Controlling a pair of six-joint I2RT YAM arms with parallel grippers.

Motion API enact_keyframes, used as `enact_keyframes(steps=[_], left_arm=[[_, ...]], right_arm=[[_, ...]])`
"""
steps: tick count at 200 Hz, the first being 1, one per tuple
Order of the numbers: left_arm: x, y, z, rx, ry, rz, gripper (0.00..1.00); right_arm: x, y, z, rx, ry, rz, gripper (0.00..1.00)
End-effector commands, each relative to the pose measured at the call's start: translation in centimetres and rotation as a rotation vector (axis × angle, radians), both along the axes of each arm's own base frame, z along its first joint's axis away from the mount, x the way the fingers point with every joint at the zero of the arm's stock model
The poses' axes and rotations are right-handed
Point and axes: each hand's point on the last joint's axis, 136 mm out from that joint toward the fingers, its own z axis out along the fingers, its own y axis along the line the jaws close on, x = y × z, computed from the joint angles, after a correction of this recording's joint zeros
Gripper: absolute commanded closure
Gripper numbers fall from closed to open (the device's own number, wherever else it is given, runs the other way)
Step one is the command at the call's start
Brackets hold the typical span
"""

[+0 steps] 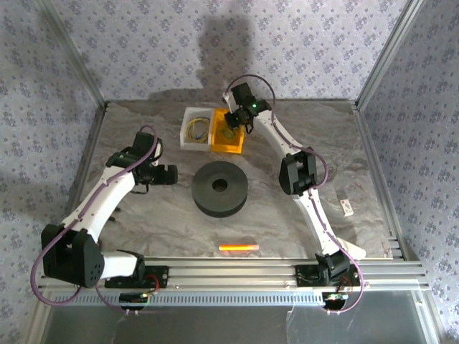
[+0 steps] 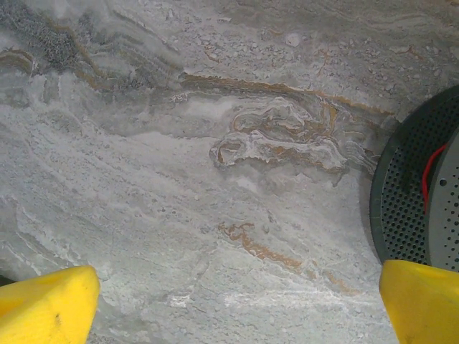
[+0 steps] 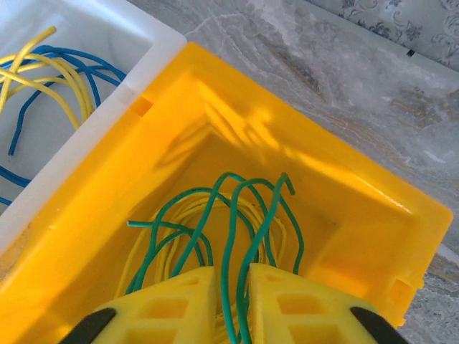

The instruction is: Wrap the cables

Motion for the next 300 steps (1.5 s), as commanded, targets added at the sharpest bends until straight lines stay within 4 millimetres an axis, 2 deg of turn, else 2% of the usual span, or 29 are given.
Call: enact_keyframes(steps=[1, 22, 35, 50, 72, 92, 137, 168, 199, 235, 300], left_arm=[[0.1, -0.2, 1.1, 0.003, -0.015, -0.02, 0.0], [0.1, -0.2, 1.1, 0.002, -0.015, -0.02, 0.0], [0.1, -0.2, 1.1, 0.002, -0.014, -0.02, 0.0], [0.0, -0.2, 1.1, 0.003, -0.013, -0.021, 0.0], [-0.1, -0.1, 1.1, 0.005, -0.013, -0.021, 0.0], [-0.2, -0.1, 1.1, 0.005, -0.015, -0.022, 0.0], [-0.2, -0.2, 1.0, 0.0, -0.012, -0.023, 0.0], [-0.2, -0.3, 0.9, -0.003, -0.01, -0.025, 0.0], [-0.3, -0.3, 0.7, -0.005, -0.005, -0.026, 0.0], [-0.4, -0.2, 0.6, 0.001, -0.002, -0.028, 0.0], [-0.4, -0.2, 0.6, 0.007, -0.003, -0.031, 0.0]], right_arm=[[0.4, 0.1, 1.9, 0.026, -0.031, 0.009, 0.86], [0.3, 0.0, 2.0, 0.024, -0.033, 0.012, 0.92], [0.3, 0.0, 2.0, 0.023, -0.034, 0.014, 0.93], [0.4, 0.0, 2.0, 0.017, -0.037, 0.014, 0.87], [0.6, -0.2, 1.5, 0.013, -0.033, 0.007, 0.84], [0.7, -0.6, 1.3, 0.008, -0.03, -0.006, 0.7], [0.9, -0.5, 2.0, 0.018, -0.047, -0.013, 0.68], [0.6, -0.2, 0.9, 0.02, -0.022, 0.0, 0.68], [0.4, 0.1, -0.5, 0.019, 0.007, 0.005, 0.68], [0.3, 0.5, -0.9, 0.03, 0.017, 0.005, 0.7], [0.5, 0.0, -0.5, 0.07, 0.031, 0.003, 0.87]])
